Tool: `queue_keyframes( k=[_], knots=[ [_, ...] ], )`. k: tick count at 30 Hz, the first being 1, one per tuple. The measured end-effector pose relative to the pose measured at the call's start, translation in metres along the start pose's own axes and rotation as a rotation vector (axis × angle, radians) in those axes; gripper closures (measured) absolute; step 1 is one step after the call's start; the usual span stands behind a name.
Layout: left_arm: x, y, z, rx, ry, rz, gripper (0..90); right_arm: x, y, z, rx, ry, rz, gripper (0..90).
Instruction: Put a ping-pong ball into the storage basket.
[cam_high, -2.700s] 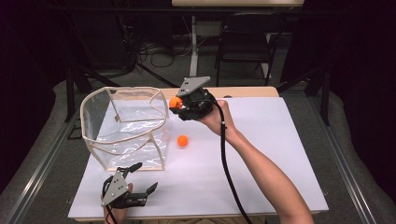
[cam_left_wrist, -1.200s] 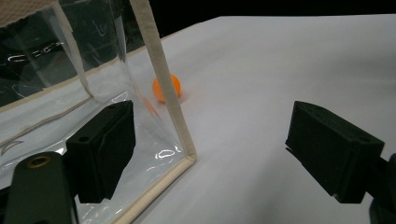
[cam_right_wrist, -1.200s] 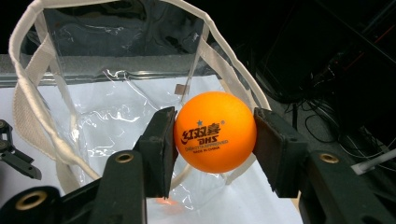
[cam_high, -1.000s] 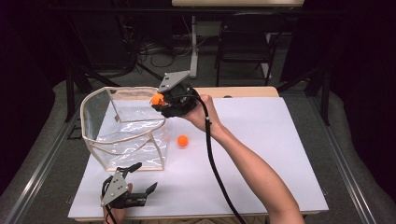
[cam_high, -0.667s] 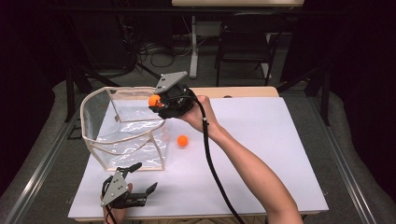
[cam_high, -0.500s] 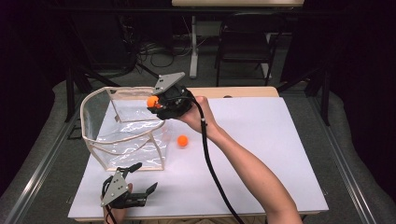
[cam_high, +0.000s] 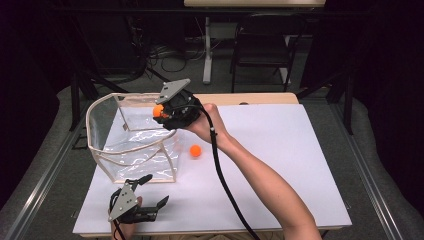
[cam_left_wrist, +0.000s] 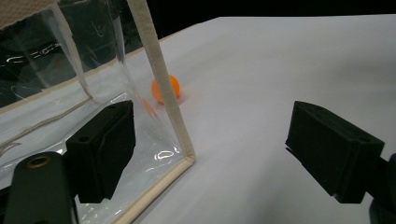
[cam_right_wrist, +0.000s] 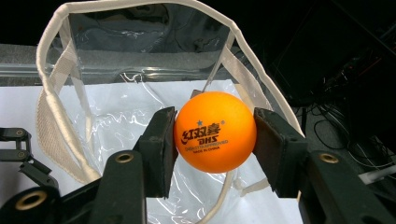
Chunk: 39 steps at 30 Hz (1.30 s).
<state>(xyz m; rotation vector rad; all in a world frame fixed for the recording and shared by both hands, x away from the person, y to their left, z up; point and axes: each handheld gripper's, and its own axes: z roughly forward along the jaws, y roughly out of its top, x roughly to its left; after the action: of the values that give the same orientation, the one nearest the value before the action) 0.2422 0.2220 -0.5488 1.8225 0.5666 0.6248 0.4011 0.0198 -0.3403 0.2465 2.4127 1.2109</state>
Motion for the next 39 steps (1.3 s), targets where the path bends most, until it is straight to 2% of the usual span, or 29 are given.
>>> queue_keyframes(
  k=[26,39],
  knots=[
    [0.0,0.0,-0.001,0.001,0.002,0.003,15.7,0.009,0.002,0.022,0.093,0.016,-0.024,50.8],
    [0.001,0.0,-0.001,-0.001,0.003,0.003,15.7,0.007,-0.004,0.027,0.129,0.026,-0.011,50.8]
  ],
)
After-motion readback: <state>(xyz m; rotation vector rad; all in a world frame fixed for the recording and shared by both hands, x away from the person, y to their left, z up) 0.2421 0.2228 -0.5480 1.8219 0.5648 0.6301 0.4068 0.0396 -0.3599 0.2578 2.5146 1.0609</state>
